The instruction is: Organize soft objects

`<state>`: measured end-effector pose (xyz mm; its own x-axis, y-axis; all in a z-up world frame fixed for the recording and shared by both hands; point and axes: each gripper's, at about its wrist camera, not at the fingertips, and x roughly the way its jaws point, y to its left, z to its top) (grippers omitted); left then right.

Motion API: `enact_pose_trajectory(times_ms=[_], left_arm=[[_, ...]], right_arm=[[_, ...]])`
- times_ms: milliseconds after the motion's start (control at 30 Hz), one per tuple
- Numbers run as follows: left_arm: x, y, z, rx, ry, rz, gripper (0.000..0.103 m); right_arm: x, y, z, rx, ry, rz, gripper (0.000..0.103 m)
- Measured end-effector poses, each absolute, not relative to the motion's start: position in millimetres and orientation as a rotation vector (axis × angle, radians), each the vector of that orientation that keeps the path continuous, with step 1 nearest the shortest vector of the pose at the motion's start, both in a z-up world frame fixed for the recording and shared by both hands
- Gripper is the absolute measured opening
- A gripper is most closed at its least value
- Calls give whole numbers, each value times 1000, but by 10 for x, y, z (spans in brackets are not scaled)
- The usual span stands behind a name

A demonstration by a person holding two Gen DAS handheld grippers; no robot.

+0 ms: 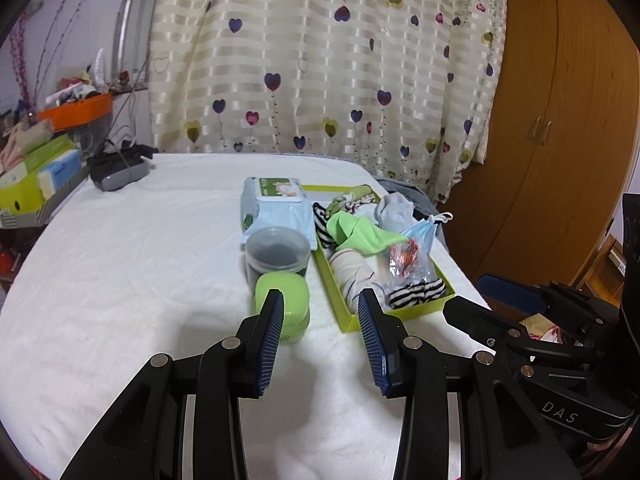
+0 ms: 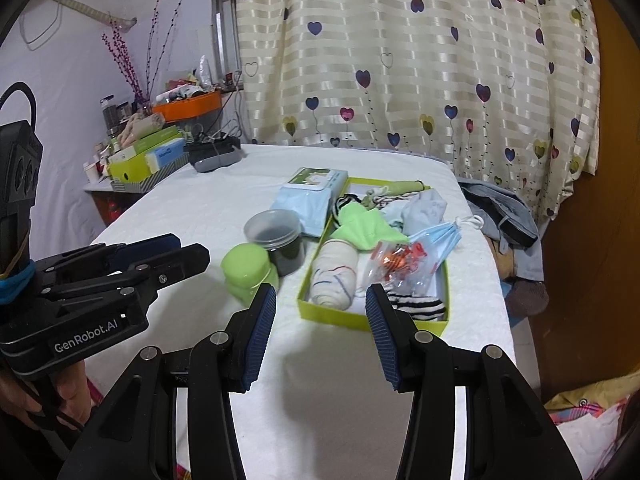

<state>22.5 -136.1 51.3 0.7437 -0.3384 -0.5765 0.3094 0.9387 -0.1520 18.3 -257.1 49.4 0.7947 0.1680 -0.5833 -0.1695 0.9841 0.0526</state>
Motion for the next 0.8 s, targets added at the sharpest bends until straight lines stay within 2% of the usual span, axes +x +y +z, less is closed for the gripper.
enact_pose_trajectory(times_ms=[800], left_arm=[[338,-1424,-25,-23,759,-263,37]], right_arm=[[336,-2594,-27,32,741,221,49]])
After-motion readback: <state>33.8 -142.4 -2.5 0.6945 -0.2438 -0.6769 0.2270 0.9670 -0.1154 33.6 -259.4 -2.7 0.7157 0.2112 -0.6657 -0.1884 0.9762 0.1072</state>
